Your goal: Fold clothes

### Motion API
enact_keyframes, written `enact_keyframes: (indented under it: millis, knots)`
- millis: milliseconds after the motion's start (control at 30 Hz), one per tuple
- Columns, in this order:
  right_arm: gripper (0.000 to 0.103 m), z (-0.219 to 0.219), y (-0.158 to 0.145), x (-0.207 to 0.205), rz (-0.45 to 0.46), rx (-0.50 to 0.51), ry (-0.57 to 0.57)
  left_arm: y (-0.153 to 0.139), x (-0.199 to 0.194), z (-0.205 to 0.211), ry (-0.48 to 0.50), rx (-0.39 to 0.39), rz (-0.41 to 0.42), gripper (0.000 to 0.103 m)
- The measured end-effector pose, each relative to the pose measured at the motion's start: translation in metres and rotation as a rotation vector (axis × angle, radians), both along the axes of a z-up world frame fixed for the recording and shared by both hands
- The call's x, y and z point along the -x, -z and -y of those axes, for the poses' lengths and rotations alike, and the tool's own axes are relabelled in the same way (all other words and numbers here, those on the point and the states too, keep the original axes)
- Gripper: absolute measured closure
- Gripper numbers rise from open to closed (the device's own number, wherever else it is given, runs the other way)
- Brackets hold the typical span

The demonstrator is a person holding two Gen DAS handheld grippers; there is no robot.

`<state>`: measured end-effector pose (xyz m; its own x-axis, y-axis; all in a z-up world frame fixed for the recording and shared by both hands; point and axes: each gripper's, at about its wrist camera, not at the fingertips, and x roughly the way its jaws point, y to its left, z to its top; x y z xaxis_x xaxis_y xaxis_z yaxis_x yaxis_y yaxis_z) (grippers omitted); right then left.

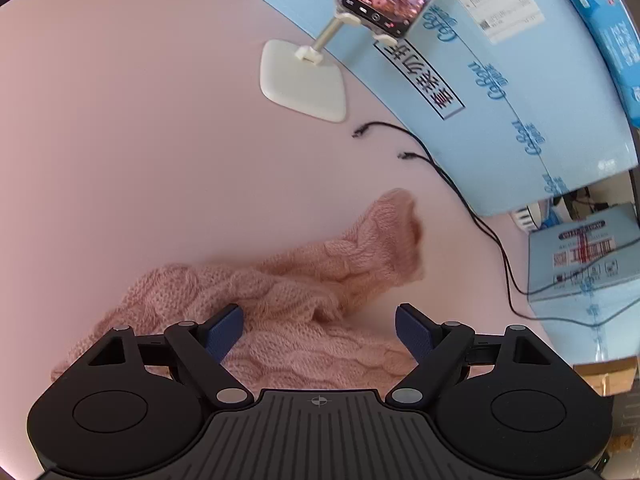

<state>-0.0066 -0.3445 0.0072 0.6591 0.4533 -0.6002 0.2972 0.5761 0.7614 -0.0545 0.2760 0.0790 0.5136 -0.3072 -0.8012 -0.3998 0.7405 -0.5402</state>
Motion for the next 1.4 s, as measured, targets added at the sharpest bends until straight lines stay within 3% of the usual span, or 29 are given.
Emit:
enact_keyframes:
  millis: [100,200,267,333,400,467,500,600,733,800,833,933,1100,1167,1200,1233,1267,1300,1367,1400]
  knots:
    - [0.03,-0.01,-0.026,0.011,0.223,0.134,-0.084,-0.024,0.013,-0.006,0.035,-0.101,0.105,0.015]
    - [0.021,-0.031,-0.053,0.022,0.431,0.32,-0.234,-0.036,0.03,-0.003,0.183,-0.226,0.191,0.009]
    - [0.018,-0.061,-0.066,0.024,0.555,0.383,-0.477,-0.029,0.034,0.004,0.326,-0.249,0.211,0.008]
    - [0.018,-0.091,-0.069,0.021,0.588,0.334,-0.695,-0.014,0.033,0.011,0.411,-0.258,0.219,0.008]
    - [0.018,-0.121,-0.065,0.017,0.593,0.259,-0.822,0.006,0.025,0.016,0.461,-0.266,0.199,0.008]
    - [0.018,-0.157,-0.055,0.008,0.555,0.186,-0.924,0.026,0.017,0.013,0.477,-0.226,0.153,0.008]
    - [0.02,-0.176,-0.044,0.003,0.488,0.159,-0.959,0.037,0.014,0.01,0.469,-0.197,0.137,0.008]
    - [0.029,-0.212,-0.004,-0.008,0.246,0.205,-0.987,0.036,0.022,0.001,0.447,-0.149,0.169,0.007]
    - [0.026,-0.205,-0.036,0.006,0.434,0.153,-1.011,0.006,0.041,-0.005,0.465,-0.164,0.3,0.006]
    - [0.013,-0.206,-0.064,0.0,0.554,0.082,-0.962,-0.003,0.042,-0.003,0.491,-0.204,0.38,0.006]
    - [0.011,-0.209,-0.07,-0.005,0.564,0.08,-0.944,0.001,0.037,-0.001,0.506,-0.208,0.374,0.006]
    - [0.012,-0.247,-0.064,-0.04,0.453,0.076,-0.895,0.031,0.02,0.004,0.545,-0.182,0.306,0.007]
    - [0.017,-0.314,-0.014,-0.093,0.266,0.095,-0.895,0.039,0.033,0.001,0.556,-0.16,0.361,0.006]
    - [0.016,-0.342,0.0,-0.106,0.266,0.114,-0.881,0.042,0.036,-0.003,0.548,-0.135,0.364,0.006]
    - [0.017,-0.351,0.003,-0.108,0.309,0.101,-0.872,0.044,0.037,-0.006,0.543,-0.121,0.371,0.006]
    - [0.02,-0.356,0.003,-0.109,0.32,0.1,-0.877,0.046,0.038,-0.008,0.538,-0.107,0.378,0.006]
    - [0.041,-0.37,0.005,-0.109,0.337,0.123,-0.899,0.048,0.039,-0.01,0.534,-0.095,0.387,0.006]
    - [0.094,-0.379,0.006,-0.108,0.353,0.16,-0.907,0.049,0.041,-0.013,0.529,-0.083,0.398,0.006]
    - [0.097,-0.388,0.011,-0.104,0.346,0.169,-0.951,0.051,0.043,-0.016,0.506,-0.055,0.409,0.006]
    - [0.097,-0.383,0.006,-0.098,0.395,0.136,-0.959,0.051,0.046,-0.019,0.486,-0.035,0.418,0.006]
